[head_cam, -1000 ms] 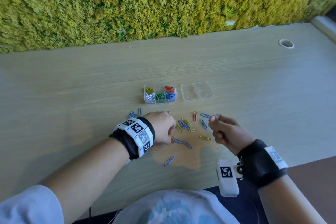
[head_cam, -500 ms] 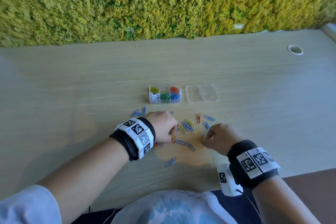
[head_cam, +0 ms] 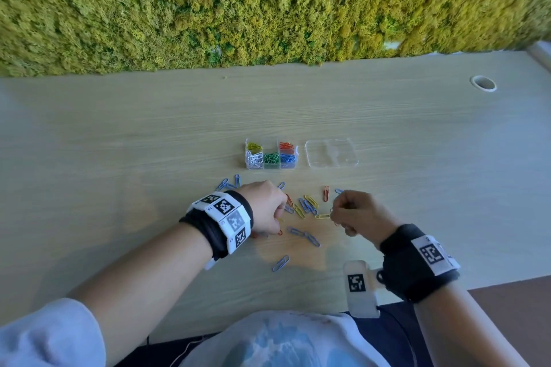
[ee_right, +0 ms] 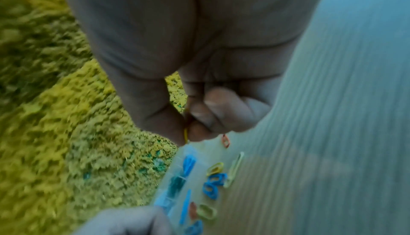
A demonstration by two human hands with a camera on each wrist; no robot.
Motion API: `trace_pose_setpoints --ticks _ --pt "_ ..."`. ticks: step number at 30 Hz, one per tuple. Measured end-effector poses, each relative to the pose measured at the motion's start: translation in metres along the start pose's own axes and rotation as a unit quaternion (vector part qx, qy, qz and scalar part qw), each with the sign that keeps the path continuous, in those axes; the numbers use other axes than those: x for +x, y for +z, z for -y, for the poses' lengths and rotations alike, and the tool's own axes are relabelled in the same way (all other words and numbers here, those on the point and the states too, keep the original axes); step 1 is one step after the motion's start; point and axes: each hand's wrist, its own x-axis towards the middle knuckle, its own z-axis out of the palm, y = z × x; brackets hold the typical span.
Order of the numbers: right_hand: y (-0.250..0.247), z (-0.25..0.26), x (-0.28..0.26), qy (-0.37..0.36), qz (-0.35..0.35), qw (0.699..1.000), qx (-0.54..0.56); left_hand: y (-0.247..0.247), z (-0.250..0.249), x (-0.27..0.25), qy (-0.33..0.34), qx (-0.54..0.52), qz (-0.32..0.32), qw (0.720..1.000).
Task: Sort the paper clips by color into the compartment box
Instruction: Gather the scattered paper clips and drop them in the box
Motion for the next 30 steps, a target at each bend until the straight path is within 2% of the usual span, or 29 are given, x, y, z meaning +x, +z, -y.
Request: trace_pose_setpoints --ticks 3,5,6,8,9,10,11,13,14,15,16,17,18,19,20,22,26,30 --pt "0.001 0.005 0.001 0.023 0.020 0.981 0.194 -0.001 0.003 -0.001 0.019 -0.096 -0.053 0.994" --pt "-0.002 0.008 0.002 0.060 0.053 0.945 0.317 -0.002 0.004 0.000 0.014 -0.215 -0.062 0.975" --pt "-0.004 0.009 0.002 0.077 0.069 0.922 0.374 -0.002 0.003 -0.001 0.015 -0.323 -0.046 0.945" --pt "-0.006 0.011 0.003 0.092 0.077 0.886 0.448 -0.001 0.001 0.000 0.029 -0.550 -0.015 0.834" --pt "-0.006 0.011 0.003 0.092 0.073 0.881 0.458 -0.001 0.000 0.001 0.032 -0.626 -0.013 0.779" --pt "-0.007 0.011 0.004 0.087 0.069 0.887 0.447 -0.001 -0.001 0.003 0.030 -0.671 -0.016 0.741" --pt "-0.007 0.010 0.004 0.080 0.062 0.902 0.419 -0.002 -0.003 0.004 0.030 -0.698 -0.016 0.716" --pt "-0.006 0.009 0.006 0.062 0.046 0.947 0.311 -0.003 -0.007 0.007 0.020 -0.722 -0.012 0.692" --pt "-0.005 0.008 0.006 0.048 0.037 0.971 0.230 -0.003 -0.008 0.008 0.012 -0.717 -0.010 0.697" --pt "-0.003 0.008 0.007 0.034 0.028 0.990 0.132 -0.004 -0.009 0.010 0.004 -0.691 -0.012 0.723" --pt "-0.002 0.008 0.008 0.019 0.018 0.999 0.020 -0.005 -0.011 0.010 -0.003 -0.628 -0.021 0.778" --pt "0.000 0.008 0.009 0.001 0.003 0.995 -0.098 -0.005 -0.012 0.012 -0.009 -0.529 -0.038 0.847" --pt "0.001 0.008 0.009 -0.018 -0.012 0.979 -0.204 -0.005 -0.012 0.013 -0.007 -0.407 -0.062 0.911" --pt "0.003 0.009 0.009 -0.032 -0.021 0.960 -0.278 -0.005 -0.013 0.015 0.004 -0.285 -0.081 0.955" --pt "0.005 0.010 0.009 -0.035 -0.026 0.945 -0.325 -0.006 -0.015 0.015 0.016 -0.191 -0.084 0.978" --pt "0.009 0.011 0.010 -0.047 -0.026 0.924 -0.378 -0.008 -0.019 0.014 0.029 -0.075 -0.068 0.994" --pt "0.016 0.017 0.008 -0.050 -0.025 0.882 -0.468 -0.008 -0.026 0.017 0.024 0.055 -0.063 0.996" --pt "0.017 0.020 0.007 -0.035 -0.006 0.878 -0.477 -0.005 -0.029 0.020 0.025 0.108 -0.065 0.992"
